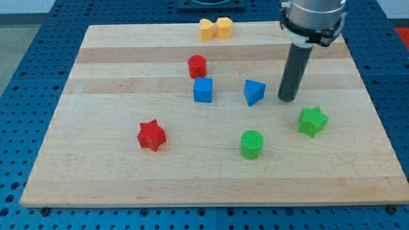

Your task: Push the blue triangle into blue cube

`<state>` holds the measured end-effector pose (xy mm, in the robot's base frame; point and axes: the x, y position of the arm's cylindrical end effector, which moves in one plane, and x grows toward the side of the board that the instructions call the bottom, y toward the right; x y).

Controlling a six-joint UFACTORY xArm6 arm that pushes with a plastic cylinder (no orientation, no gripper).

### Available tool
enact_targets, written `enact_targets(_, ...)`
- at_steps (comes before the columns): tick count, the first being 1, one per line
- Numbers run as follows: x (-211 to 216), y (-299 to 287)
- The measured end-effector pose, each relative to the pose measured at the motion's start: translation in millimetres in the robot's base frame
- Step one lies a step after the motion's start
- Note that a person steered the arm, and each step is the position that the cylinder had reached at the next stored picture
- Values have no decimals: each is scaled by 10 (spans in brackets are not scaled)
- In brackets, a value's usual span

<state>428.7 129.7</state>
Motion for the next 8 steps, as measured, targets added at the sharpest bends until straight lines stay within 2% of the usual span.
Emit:
enact_targets(2, -24, -1018)
enact_targets(3, -15, -1070)
enact_targets(4, -39, -623)
enact_targets(5, -364, -331)
enact_targets(6, -605, -512)
enact_targets(8, -421, -1308)
